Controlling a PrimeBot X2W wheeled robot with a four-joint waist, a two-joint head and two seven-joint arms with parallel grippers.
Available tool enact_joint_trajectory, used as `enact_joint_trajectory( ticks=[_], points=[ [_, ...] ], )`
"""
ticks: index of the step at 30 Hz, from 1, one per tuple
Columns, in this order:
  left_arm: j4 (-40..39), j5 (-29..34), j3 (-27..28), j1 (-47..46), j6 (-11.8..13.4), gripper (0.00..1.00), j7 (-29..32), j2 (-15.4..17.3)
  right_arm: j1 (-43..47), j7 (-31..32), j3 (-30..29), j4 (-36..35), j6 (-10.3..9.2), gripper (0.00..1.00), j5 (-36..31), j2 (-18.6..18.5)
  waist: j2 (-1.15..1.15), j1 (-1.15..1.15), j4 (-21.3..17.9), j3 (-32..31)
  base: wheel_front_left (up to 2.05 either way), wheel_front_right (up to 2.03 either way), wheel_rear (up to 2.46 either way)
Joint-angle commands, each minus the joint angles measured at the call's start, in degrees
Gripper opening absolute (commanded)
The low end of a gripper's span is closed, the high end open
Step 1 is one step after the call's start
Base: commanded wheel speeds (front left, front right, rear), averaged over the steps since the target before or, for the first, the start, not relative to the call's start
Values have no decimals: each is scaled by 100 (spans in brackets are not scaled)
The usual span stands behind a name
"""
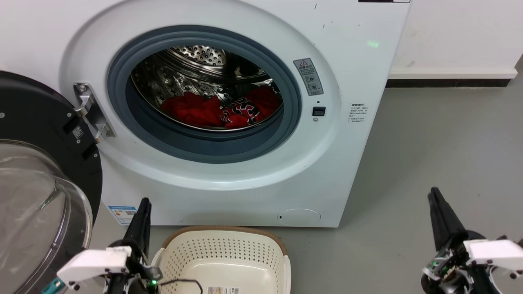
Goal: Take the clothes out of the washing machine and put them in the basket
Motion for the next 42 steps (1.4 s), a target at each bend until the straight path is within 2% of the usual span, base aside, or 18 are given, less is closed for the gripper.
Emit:
enact_joint_trajectory(
  ticks=[1,11,19,23,30,36,42],
  points=[
    [1,4,-3,5,0,100,-9,0,5,-9,4,-4,0,100,-3,1,0,0,0,1,0,0,0],
    [-79,156,-19,196,0,100,-258,-7,165,-257,70,-8,0,100,-185,4,0,0,-4,6,0,0,0],
    [-143,619,173,269,-2,100,-473,-6,196,-472,-55,-17,0,100,-1019,0,0,0,-5,8,0,0,0],
    [-126,931,330,263,-3,100,-573,-5,185,-573,-150,-67,0,100,-1605,-2,0,0,-7,11,0,0,0],
    [-376,1736,665,194,13,100,-740,-4,169,-739,-182,-434,0,100,-3028,-6,0,0,-11,31,0,0,0],
    [-748,2355,768,174,188,100,-869,-3,166,-873,-89,-894,0,100,-4289,-9,0,0,-17,57,0,0,0],
    [-1189,2924,674,242,289,100,-994,-2,176,-993,-38,-1233,0,100,-5188,-12,0,0,-18,82,0,0,0]
  ],
)
